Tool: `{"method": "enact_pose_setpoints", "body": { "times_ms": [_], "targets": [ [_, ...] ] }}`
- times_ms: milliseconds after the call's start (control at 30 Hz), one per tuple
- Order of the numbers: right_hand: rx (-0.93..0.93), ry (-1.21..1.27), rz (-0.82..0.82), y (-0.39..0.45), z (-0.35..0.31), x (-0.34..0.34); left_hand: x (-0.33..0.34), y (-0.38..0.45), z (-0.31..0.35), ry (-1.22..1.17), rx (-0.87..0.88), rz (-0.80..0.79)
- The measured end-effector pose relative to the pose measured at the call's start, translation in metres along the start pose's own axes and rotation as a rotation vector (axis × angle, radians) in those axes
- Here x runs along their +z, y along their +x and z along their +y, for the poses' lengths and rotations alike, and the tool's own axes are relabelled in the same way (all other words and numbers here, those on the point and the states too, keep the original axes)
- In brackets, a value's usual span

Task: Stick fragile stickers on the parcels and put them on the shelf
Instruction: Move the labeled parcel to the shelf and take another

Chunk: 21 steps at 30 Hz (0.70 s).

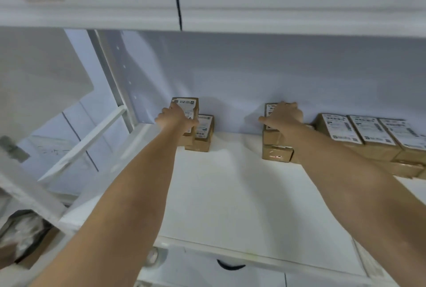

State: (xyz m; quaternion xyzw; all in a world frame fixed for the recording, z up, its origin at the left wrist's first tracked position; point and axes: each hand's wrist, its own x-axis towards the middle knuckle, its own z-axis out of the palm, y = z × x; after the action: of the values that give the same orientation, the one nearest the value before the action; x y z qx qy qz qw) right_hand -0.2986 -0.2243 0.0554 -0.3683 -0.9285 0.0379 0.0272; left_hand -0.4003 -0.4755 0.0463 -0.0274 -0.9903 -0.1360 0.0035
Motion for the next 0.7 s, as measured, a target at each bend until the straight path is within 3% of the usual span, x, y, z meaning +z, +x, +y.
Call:
{"method": "enact_pose_setpoints", "body": {
  "times_ms": [233, 700],
  "targets": [
    [0.032, -0.035, -0.023, -0.024, -0.041, 0.010, -0.013, 0.037, -0.059, 0.024, 0.013, -0.069],
    [-0.051, 0.043, -0.027, -0.067, -0.093, 0.048, 0.045, 0.044, -0.072, -0.044, -0.002, -0.165]
  ]
}}
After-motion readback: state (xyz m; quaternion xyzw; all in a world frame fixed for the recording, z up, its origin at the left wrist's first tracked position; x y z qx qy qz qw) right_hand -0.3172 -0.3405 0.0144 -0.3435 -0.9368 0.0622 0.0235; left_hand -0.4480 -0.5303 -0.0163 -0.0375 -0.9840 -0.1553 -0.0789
